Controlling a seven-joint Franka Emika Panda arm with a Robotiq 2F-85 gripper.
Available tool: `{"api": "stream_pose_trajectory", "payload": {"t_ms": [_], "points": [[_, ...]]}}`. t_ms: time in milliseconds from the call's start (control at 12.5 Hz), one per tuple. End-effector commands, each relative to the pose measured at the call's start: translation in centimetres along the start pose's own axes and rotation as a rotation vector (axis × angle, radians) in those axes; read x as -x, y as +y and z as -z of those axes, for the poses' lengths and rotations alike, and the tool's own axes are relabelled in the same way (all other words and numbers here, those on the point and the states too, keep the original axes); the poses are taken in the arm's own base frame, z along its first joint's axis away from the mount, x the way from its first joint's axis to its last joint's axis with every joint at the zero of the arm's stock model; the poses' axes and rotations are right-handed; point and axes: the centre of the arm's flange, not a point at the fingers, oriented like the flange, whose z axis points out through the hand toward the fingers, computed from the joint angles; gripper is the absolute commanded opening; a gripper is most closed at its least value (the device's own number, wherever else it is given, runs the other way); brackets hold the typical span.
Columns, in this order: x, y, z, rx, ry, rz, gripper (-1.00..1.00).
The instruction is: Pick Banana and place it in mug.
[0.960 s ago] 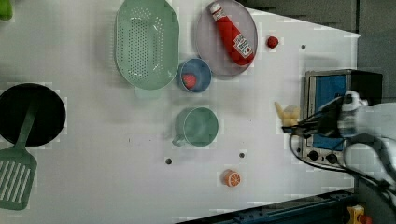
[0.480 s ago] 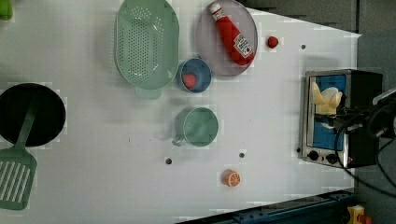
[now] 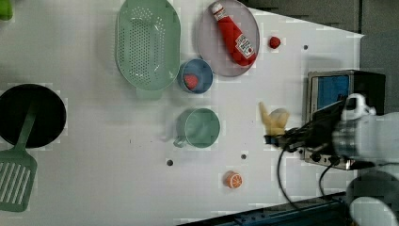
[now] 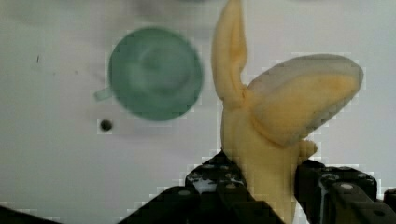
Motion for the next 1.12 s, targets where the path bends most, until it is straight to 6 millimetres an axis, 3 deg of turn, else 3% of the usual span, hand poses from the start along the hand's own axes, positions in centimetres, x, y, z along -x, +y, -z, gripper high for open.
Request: {"api": "stream_pose_trajectory", "payload": {"t_ms": [80,400,800,880,960,1120], "points": [[-0.7,-4.0,-1.0,-0.022,0.013,-0.195,-0.36],[-2.7,-7.5,-5.2,-0.054,0.041,-0.249,-0.36],[-4.4,-8.1,-10.5,-0.082,0.031,-0.253,-0.36],[-4.6,-7.9,-11.2,-0.070,0.041,-0.238,-0.29],[-5.0,-7.7,-11.5,-0.060,0.062,-0.222,-0.10],[-4.9,-7.7,-12.3,-0.060,0.076,-0.217,0.41]]}}
